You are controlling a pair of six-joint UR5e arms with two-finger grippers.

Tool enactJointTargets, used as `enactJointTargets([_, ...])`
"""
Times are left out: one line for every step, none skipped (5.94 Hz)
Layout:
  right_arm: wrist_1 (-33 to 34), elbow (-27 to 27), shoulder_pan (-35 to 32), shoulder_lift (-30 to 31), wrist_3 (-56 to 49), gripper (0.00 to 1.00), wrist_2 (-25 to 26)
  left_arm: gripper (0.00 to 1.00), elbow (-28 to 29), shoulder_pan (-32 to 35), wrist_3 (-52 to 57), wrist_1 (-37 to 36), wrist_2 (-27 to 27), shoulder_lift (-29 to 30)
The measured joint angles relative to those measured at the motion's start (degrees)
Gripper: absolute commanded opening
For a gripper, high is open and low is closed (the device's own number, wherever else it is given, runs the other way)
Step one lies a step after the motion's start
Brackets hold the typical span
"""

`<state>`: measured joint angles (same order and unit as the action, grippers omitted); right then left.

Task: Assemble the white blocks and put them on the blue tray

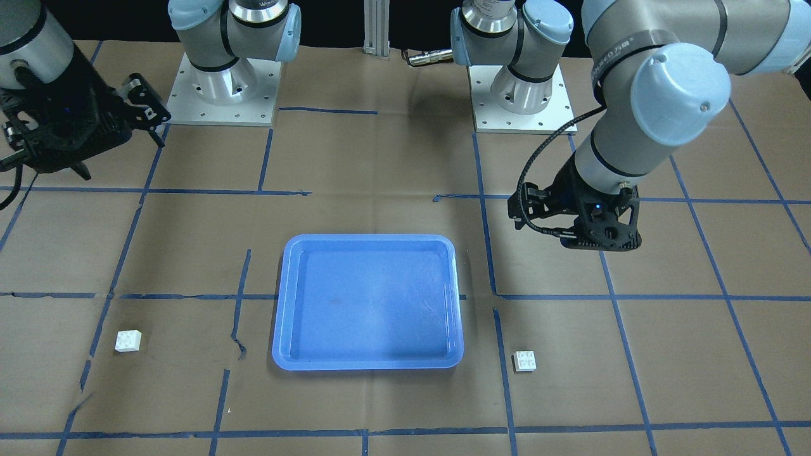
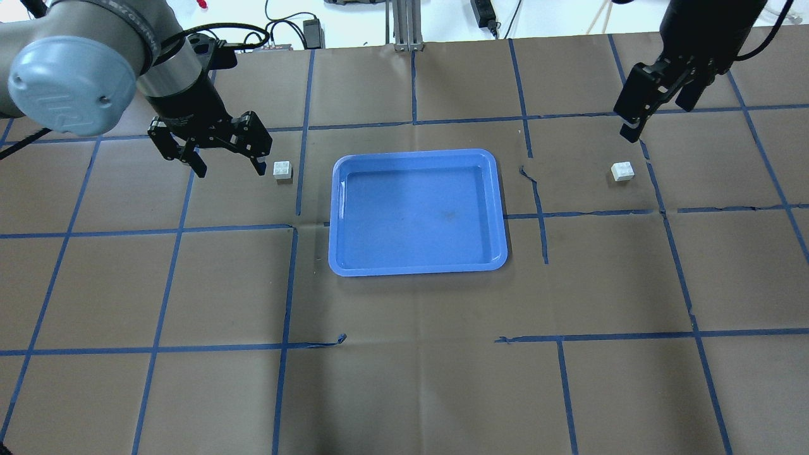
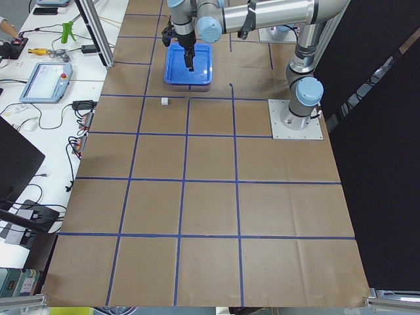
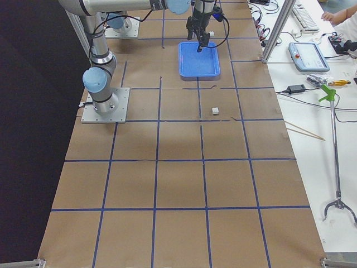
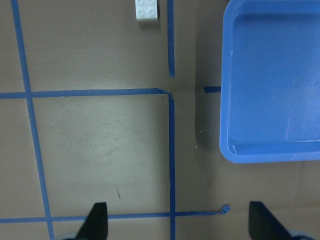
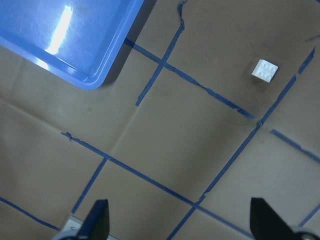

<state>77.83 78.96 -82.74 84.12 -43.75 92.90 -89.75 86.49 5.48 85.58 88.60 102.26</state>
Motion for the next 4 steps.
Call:
enactJointTargets([2.12,0.15,2.33,-0.93,-12.10,1.00,0.02,0.99,0.32,-0.59,0.51,-5.61,-0.06,4.37])
enactJointTargets([3.96,0.20,4.38,-2.02,-24.12,1.00,-0.10,0.99,-0.09,-0.80,0.55,-13.90,-0.03,8.95])
enactJointTargets([5.30,0.22,6.69,-3.02,-35.90,1.00,-0.37,0.99,-0.65,-0.83,0.28,-20.16,-0.03,12.98])
enactJointTargets([7.01,0.26,9.46,-4.34,-47.46,1.00,-1.24,0.99,-1.12,-0.81,-0.08,-23.24,-0.05,16.24])
